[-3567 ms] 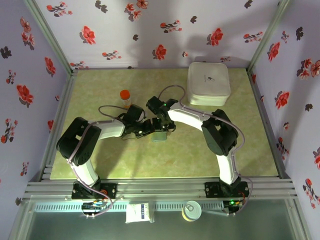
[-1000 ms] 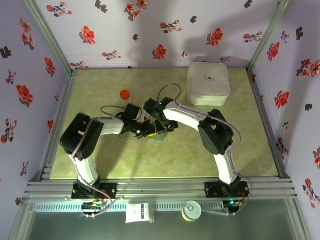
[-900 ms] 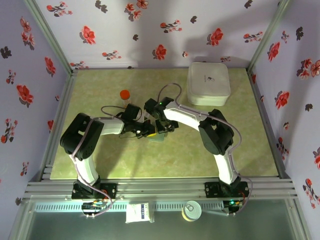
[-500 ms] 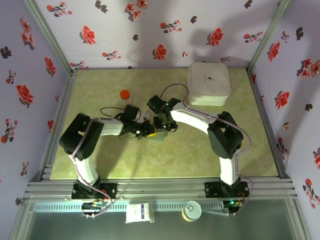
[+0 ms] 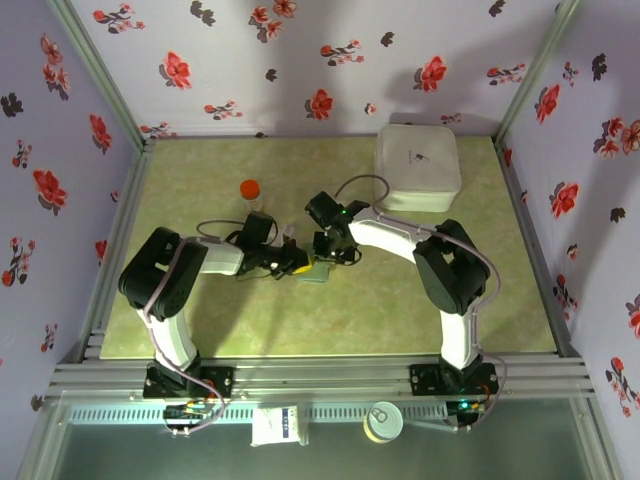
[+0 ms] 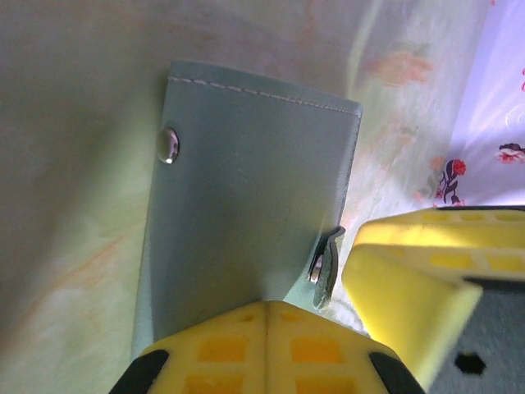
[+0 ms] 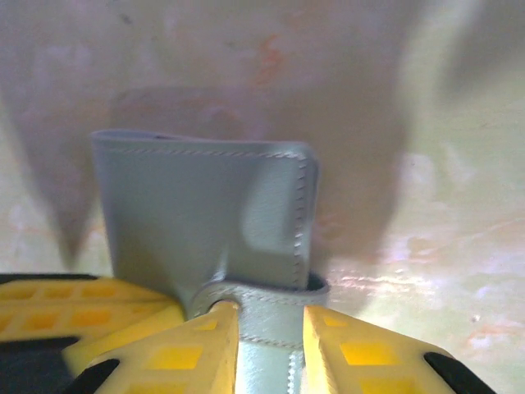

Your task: Take the credit cards out of the card holder

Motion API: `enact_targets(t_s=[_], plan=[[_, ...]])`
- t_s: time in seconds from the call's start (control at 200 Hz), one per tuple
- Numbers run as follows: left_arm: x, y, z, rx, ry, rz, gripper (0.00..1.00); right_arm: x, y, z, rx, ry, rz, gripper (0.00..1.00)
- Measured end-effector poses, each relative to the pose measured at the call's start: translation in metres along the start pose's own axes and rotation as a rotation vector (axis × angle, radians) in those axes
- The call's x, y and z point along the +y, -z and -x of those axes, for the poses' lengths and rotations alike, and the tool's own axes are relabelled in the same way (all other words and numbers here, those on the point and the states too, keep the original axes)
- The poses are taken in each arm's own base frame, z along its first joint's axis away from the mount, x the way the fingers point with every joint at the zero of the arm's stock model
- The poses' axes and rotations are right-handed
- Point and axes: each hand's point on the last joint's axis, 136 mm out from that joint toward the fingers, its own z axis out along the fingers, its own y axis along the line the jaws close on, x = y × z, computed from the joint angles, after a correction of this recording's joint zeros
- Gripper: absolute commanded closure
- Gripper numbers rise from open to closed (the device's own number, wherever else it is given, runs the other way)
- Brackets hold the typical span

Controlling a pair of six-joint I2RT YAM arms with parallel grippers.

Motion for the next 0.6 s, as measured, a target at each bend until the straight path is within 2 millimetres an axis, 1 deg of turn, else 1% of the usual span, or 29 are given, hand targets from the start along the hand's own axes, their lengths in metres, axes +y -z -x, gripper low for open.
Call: enact_targets(t_s=[0.09,0.24,0.31,0.43,0.485,0.605], plan=[[0.002,0.004,0.001,-0.014,0.019,0.017,1.0,-0.001,0.0,0.003,-0.003,-0.01,0.004,0.69],[0.007,0.014,0.005,-0.051,0.067,0.04,1.0,0.002,0.002,0.002,0.002,-0.005,0.01,0.67],[0.009,0.02,0.008,-0.069,0.088,0.045,1.0,0.008,0.006,0.002,0.001,0.005,0.014,0.67],[0.008,0.028,0.01,-0.092,0.101,0.044,1.0,0.024,0.013,0.006,-0.011,0.033,0.023,0.65],[0.008,0.031,0.011,-0.097,0.103,0.042,1.0,0.03,0.014,0.007,-0.014,0.046,0.015,0.65],[0.014,0.033,0.01,-0.102,0.119,0.047,1.0,0.03,0.008,0.006,-0.006,0.065,-0.041,0.65]])
